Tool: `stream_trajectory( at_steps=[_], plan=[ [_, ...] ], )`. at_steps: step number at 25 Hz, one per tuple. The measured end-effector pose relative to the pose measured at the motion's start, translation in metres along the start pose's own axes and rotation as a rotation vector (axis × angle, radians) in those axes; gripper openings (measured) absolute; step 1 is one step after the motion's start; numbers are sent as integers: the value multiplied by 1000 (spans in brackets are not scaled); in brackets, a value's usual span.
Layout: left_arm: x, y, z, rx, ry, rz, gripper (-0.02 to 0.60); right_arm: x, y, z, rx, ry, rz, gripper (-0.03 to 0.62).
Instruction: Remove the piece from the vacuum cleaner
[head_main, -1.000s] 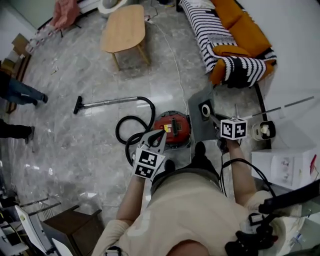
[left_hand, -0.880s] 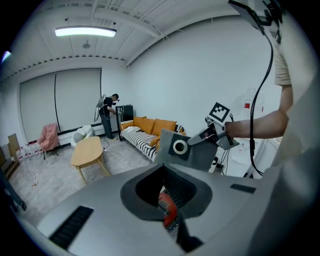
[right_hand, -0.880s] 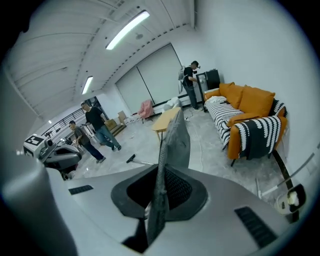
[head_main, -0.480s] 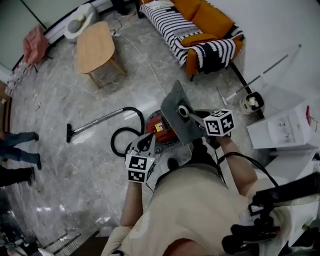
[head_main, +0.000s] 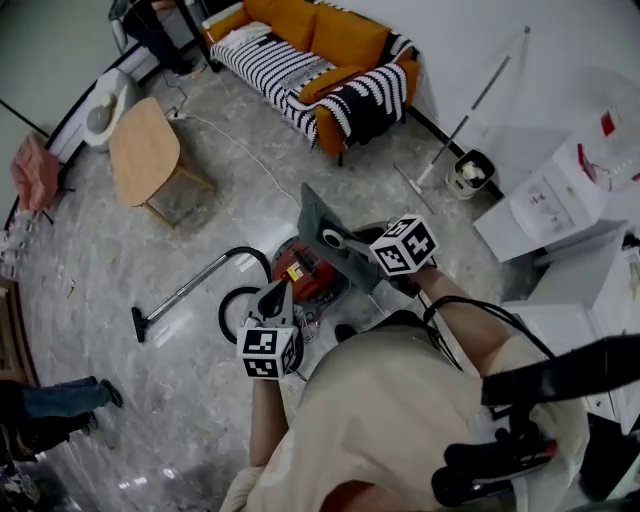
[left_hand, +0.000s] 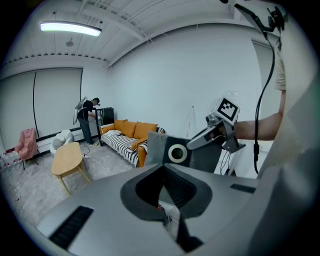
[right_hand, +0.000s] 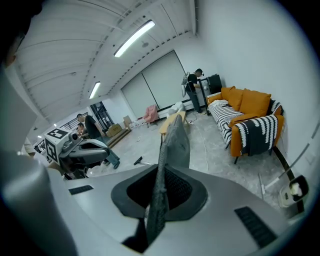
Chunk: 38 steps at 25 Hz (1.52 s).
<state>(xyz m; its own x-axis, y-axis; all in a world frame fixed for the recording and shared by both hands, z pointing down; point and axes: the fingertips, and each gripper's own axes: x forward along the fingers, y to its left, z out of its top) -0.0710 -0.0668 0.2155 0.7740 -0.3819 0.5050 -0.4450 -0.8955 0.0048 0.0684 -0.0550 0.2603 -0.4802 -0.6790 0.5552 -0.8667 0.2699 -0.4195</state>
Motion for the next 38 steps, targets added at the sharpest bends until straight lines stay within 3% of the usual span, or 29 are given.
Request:
stream_trajectory(
  at_steps=[9, 19, 27, 38],
  plan=[
    [11, -64, 9, -17, 17, -11, 3, -51, -12, -30, 18, -8, 45, 25],
    [55, -142, 32, -11, 42, 14, 3, -114, -66, -59, 40, -4, 98, 25],
    [37, -175, 21, -76, 49, 154, 3, -128, -75, -86, -23, 56, 168, 25],
    [-47, -195, -24, -215, 106, 349, 3, -108, 14, -104, -184, 148, 373, 25]
  ],
)
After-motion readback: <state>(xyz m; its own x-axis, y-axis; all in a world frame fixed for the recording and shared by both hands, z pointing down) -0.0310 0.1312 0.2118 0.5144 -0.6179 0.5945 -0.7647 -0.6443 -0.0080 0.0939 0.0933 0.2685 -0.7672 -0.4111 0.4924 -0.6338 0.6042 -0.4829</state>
